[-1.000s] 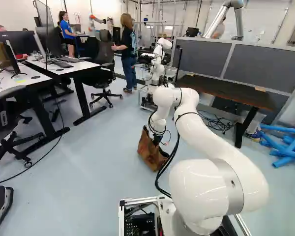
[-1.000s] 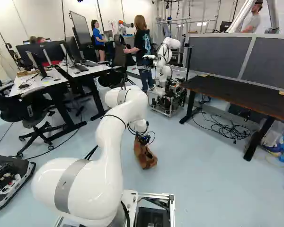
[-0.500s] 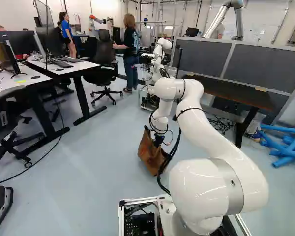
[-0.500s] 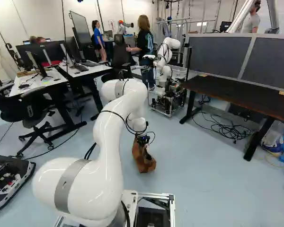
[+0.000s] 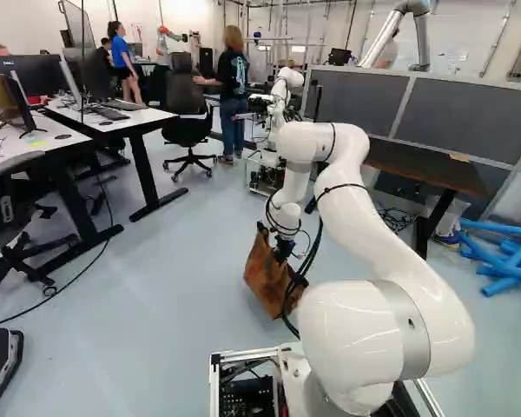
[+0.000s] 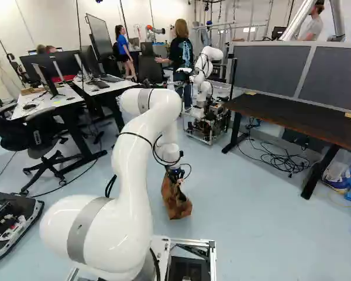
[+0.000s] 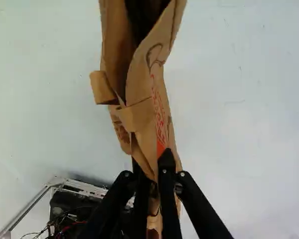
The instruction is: Pick up the bag on the ground and place it on the table
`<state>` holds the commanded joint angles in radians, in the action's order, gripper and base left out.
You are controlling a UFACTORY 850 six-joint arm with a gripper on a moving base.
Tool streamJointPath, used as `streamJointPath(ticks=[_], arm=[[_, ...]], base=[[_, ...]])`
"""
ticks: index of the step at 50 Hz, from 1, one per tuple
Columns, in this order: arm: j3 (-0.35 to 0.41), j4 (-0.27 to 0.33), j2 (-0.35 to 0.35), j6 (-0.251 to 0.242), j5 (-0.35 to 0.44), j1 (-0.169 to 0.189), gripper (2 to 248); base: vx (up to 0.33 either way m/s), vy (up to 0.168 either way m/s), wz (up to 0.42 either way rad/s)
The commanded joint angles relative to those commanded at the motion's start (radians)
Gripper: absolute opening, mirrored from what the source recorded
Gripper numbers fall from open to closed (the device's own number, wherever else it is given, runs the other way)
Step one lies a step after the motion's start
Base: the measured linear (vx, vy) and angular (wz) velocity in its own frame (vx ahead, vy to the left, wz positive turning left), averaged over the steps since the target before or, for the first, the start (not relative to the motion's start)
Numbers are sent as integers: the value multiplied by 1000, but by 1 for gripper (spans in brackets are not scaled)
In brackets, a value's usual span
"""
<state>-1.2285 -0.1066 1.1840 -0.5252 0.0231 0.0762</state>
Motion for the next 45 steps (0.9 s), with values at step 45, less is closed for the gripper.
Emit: streamJointPath(ticks=[45], arm=[[248, -87, -215, 0, 113, 4, 27]], base=[[0, 0, 0]])
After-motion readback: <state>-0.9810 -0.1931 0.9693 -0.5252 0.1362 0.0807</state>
